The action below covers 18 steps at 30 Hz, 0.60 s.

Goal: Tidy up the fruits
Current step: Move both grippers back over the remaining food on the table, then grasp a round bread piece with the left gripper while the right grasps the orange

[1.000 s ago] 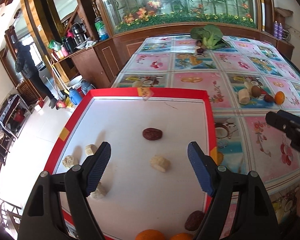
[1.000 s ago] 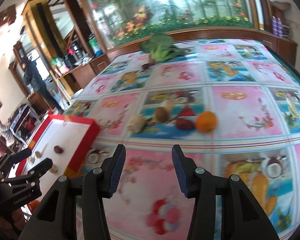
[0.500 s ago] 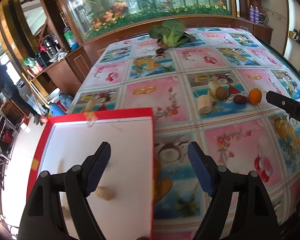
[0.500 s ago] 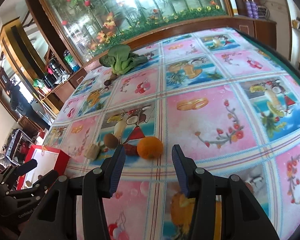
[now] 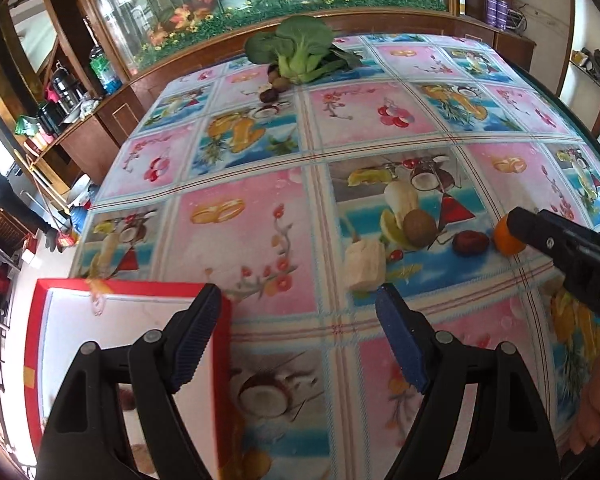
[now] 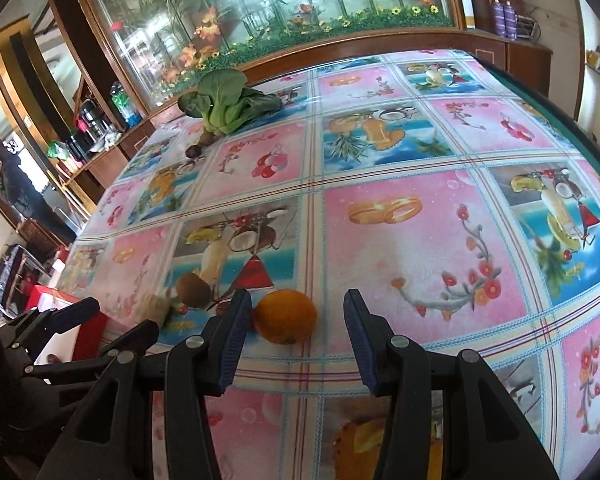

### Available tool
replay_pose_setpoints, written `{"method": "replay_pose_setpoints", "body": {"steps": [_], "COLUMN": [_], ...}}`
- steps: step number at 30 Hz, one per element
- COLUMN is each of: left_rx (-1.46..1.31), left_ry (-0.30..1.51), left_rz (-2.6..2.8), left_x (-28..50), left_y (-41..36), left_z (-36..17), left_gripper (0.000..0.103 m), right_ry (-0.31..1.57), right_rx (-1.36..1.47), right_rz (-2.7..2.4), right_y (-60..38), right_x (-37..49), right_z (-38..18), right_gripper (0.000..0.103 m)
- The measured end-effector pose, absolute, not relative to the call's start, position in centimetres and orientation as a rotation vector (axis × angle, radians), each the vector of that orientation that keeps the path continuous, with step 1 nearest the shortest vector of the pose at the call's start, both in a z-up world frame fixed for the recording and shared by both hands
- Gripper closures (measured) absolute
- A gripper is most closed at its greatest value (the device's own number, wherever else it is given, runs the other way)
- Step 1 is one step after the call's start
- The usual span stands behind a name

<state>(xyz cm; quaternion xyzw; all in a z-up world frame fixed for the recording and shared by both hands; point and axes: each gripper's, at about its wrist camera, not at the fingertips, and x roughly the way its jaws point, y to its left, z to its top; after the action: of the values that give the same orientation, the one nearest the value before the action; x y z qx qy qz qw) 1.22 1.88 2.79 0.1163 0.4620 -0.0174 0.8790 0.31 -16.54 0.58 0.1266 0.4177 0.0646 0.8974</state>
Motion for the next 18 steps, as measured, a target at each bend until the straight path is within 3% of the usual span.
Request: {"method": "replay_pose_setpoints", "body": {"steps": [6, 10, 13, 18], "left_rx": [0.213, 0.191, 0.161, 0.118], "left_ry": [1.009, 1.029, 1.028, 1.034], "left_rz": [-0.070, -0.083, -0.111, -0.168], "left_x": [2.7, 3.4, 3.7, 4.1], "left_y": [1.1, 1.0, 1.0, 0.6], "left_z": [1.4, 0.7, 0.7, 0.7], "left_gripper": [0.023, 0.024, 0.032, 0.052], "right_ry": [0.890, 0.897, 0.904, 0.912], "right_rx": [0.257, 0.270, 0.280, 0.281], "right_rz": [0.169, 0.199, 0.224, 0.231], "right_y": [-16.3, -16.1, -16.1, -16.1], "right_x": [0.8, 0.8, 0.8, 0.8], "right_z": [0.2, 0.2, 0.1, 0.1], "right_gripper": [0.056, 0.065, 0.072, 0.072]}}
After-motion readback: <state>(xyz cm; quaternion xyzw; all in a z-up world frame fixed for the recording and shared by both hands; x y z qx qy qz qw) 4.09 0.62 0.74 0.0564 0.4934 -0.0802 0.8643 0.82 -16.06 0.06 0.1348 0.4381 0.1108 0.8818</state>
